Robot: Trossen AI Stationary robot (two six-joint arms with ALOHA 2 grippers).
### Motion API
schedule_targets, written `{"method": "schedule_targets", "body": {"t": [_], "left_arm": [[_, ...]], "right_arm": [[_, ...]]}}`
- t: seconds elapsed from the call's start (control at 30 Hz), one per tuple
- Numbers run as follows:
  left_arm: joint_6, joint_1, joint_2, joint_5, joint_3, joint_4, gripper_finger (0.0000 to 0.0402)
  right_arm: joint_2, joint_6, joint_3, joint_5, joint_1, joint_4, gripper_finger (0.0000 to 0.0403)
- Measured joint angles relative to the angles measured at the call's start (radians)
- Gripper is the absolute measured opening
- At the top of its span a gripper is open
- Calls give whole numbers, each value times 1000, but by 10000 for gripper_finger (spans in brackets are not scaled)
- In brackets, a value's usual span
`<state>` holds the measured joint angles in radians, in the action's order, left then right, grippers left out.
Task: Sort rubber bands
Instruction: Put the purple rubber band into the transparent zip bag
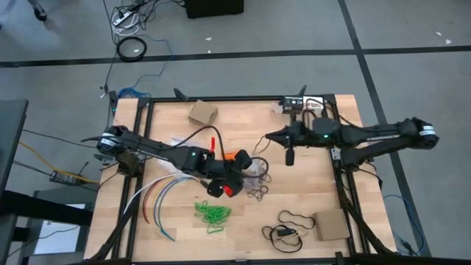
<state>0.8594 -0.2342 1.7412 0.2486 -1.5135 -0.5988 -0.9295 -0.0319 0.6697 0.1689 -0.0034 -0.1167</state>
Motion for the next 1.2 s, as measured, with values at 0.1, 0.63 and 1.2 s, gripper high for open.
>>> {"method": "schedule_targets", "body": {"t": [0.1, 0.63, 1.2], "left_arm": [[3, 16, 0, -2, 0, 45, 0], [51, 50, 53, -17, 0, 194, 0], [145, 31, 44, 98, -1, 319, 0]], "right_arm": [[31, 5, 1, 1, 24, -60, 0], [-15, 90, 110, 24, 104, -155, 0], [-63, 53, 158, 109, 167, 89, 0]]}}
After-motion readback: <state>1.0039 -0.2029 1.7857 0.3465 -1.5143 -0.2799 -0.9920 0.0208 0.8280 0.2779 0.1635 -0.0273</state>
